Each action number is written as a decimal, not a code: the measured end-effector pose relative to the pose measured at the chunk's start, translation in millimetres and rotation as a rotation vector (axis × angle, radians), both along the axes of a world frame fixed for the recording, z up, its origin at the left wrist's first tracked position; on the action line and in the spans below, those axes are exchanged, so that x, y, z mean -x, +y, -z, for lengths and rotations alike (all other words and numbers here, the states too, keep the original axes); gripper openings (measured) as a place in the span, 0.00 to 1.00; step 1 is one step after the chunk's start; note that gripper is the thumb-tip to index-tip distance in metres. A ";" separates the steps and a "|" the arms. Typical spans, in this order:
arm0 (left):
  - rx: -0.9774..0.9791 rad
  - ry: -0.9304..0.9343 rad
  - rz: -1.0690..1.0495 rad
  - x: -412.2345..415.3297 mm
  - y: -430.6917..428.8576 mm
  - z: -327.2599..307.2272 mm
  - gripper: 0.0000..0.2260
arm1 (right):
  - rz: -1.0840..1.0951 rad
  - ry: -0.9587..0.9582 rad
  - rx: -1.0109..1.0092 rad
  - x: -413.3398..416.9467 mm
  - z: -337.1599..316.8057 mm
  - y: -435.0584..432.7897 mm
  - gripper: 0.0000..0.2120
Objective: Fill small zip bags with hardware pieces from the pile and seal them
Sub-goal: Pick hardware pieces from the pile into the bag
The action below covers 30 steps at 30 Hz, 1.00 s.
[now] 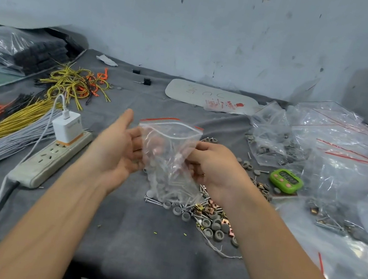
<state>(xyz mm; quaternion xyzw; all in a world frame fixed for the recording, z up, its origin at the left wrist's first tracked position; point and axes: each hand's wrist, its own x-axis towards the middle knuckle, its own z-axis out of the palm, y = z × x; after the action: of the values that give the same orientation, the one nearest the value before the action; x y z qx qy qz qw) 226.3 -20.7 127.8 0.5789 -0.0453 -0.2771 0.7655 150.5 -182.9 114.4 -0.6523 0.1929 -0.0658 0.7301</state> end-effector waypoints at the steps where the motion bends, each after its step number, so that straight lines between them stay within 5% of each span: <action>1: -0.017 -0.003 0.037 -1.8 0.3 2.2 0.24 | 0.060 0.021 -0.066 -1.7 1.9 -2.7 0.09; 6: -0.147 -0.236 0.106 -0.5 -5.4 11.6 0.12 | 0.190 0.118 -0.241 -5.4 8.0 -13.6 0.09; 11: -0.140 -0.377 -0.110 -1.6 -13.7 17.0 0.01 | 0.052 0.047 -0.089 -3.5 7.9 -23.5 0.13; 14: -0.076 -0.385 -0.180 -4.0 -15.8 18.3 0.07 | -0.188 0.066 0.317 1.0 11.0 -31.1 0.27; 16: -0.047 -0.387 -0.192 -2.9 -16.6 18.0 0.10 | -0.312 0.186 0.779 4.3 17.0 -26.6 0.24; 18: -0.016 -0.375 -0.203 -1.5 -16.6 15.6 0.11 | -0.314 0.206 0.954 1.9 24.1 -19.5 0.15; 20: -0.007 -0.346 -0.219 -2.2 -15.5 13.1 0.10 | -0.249 0.124 0.826 -2.0 25.1 -13.4 0.05; 26: -0.325 -0.254 0.225 -2.7 -9.9 20.5 0.13 | -0.029 0.069 0.197 -2.0 10.7 -17.8 0.09; 30: -0.290 -0.288 0.399 0.9 -9.0 21.6 0.11 | 0.028 0.008 -0.079 2.7 4.0 -23.7 0.11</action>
<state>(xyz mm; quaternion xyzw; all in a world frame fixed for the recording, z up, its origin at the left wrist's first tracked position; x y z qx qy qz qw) 225.4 -29.7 106.1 0.6953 -0.2263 -0.3407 0.5910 147.8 -206.6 110.3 -0.6203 0.2074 -0.0658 0.7536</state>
